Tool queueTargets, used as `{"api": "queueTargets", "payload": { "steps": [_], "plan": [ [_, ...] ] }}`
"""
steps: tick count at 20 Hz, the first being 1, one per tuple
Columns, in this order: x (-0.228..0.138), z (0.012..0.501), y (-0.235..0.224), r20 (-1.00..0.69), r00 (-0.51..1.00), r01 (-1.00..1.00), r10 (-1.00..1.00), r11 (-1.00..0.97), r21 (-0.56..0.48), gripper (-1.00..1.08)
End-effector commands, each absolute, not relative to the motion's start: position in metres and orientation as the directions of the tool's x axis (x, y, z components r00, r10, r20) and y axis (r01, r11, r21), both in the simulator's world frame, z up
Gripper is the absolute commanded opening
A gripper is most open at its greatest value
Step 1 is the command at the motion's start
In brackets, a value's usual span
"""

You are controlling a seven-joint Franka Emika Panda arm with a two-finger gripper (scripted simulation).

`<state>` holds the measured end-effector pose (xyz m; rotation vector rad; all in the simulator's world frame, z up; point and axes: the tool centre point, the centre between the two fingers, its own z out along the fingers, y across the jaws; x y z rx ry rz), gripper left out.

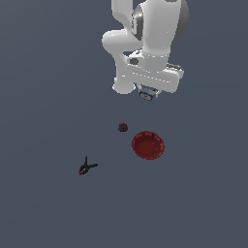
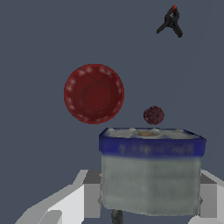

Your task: Pick up a designated object from a clutter of objects.

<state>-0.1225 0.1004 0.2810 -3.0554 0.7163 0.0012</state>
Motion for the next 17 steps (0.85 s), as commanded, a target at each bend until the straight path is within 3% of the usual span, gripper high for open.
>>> {"api": "queueTargets", "payload": {
  "steps": [1,17],
  "plan": [
    [-0.127,0.3,0.09,-0.002,0.896,-0.445,-0.445,-0.896,-0.003,-1.0],
    [-0.137,0.357,0.06,0.0,0.895,-0.445,-0.445,-0.895,0.0,-1.0]
  ]
}}
